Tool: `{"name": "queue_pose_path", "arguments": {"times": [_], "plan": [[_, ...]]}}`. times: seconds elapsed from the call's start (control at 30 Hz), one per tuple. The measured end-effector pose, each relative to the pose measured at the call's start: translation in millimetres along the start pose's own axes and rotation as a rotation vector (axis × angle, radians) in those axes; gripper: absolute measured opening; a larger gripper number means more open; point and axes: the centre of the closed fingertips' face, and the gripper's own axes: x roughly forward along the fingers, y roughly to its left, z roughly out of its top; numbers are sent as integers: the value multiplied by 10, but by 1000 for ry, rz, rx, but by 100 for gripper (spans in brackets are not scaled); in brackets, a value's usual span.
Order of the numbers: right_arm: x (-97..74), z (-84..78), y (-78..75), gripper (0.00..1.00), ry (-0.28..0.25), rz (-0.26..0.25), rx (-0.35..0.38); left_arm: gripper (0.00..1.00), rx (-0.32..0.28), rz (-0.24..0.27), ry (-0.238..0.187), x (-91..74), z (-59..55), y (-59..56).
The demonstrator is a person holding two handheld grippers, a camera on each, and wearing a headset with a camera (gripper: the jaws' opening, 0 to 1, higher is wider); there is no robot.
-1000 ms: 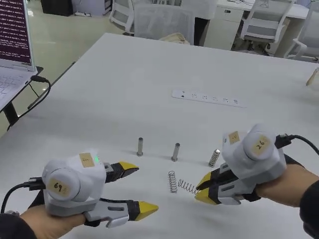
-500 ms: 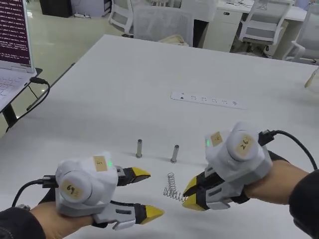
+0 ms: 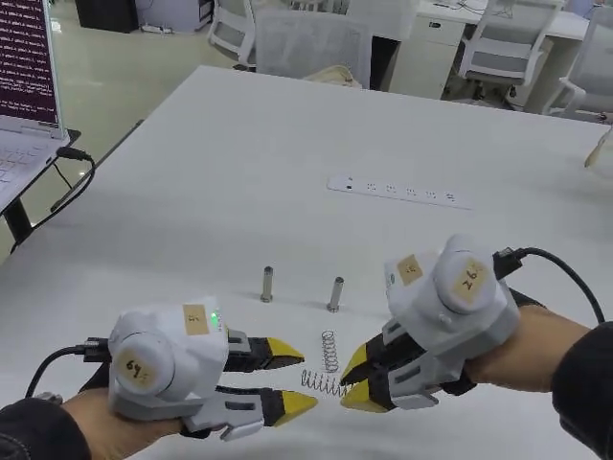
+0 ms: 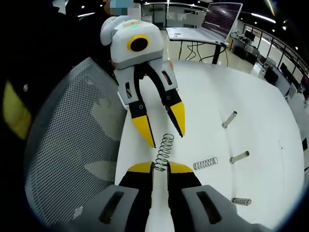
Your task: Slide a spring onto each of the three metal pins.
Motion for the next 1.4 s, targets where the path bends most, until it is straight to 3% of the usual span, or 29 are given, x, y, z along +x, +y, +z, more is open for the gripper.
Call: {"name": "queue_pose_path", "arguments": {"times": [0.4, 0.73, 1.4], "plan": [[14, -2, 89, 8, 2, 44, -68, 8, -11, -58, -11, 11, 6, -111], [18, -16, 81, 8, 20, 45, -113, 4, -15, -87, 15, 15, -43, -163], [20, 4, 57, 10, -25, 37, -52, 1, -56, -101, 14, -9, -40, -179]]}}
